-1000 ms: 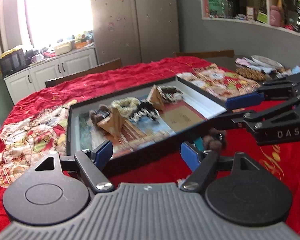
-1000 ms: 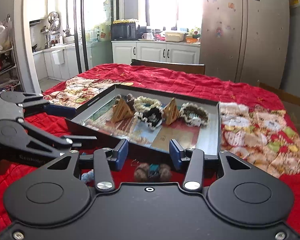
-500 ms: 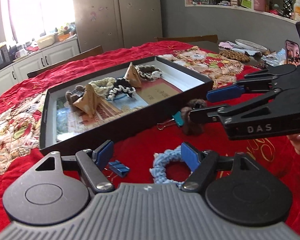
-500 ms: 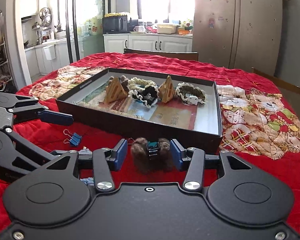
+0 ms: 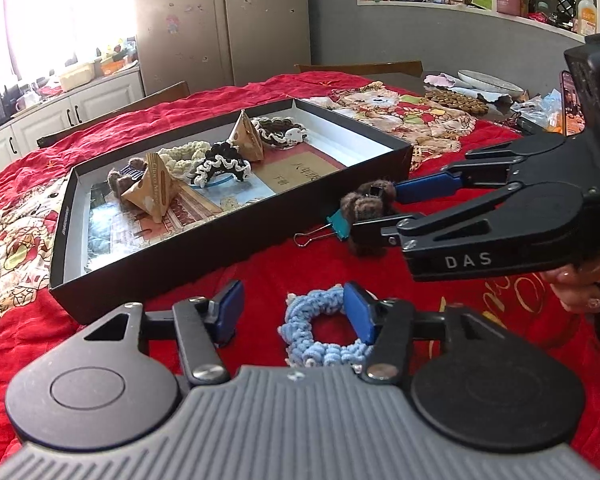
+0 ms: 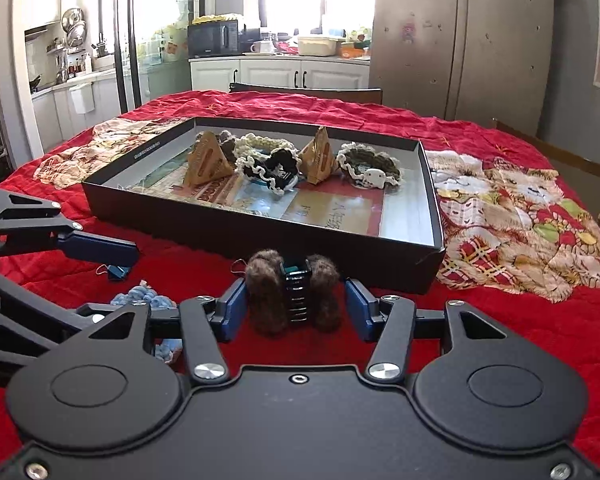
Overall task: Organize objects
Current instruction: 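Grasp the brown fuzzy clip with the right tool while the left tool grasps the blue knit scrunchie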
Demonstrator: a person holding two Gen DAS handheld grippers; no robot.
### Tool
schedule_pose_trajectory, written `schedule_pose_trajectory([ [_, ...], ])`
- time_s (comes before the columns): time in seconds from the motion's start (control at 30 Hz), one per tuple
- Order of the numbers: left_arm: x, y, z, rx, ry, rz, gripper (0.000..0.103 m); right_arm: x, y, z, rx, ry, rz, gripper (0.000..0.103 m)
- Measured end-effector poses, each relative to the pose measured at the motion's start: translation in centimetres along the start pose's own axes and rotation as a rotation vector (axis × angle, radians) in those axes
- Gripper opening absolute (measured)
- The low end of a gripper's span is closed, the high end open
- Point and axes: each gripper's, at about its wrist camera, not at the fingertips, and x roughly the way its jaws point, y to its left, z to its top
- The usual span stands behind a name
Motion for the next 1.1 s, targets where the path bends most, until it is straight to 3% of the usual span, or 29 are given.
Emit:
schedule_pose_trajectory([
  [0.4, 0.2, 0.2, -0.9, -0.01, 0.041, -0.05, 0.052, 0.5, 0.0, -0.1, 0.0, 0.004, 0.002, 0.047],
  [0.47, 0.2, 0.2, -0.8, -0.013, 0.042, -0.053, 0.043, 0.6, 0.1, -0.1, 0.0, 0.005, 0.003, 0.046],
  [0.73, 0.2, 0.2, -0.8, -0.022, 0.045, -0.053, 0.026, 0.8, 0.1, -0.1, 0.002, 0.006, 0.004, 0.046],
  [1.1, 0.3, 0.4, -0.7, -0.034, 0.048, -0.047, 0.019, 1.6, 0.3, -0.3, -0.009, 0.02, 0.01, 0.042],
])
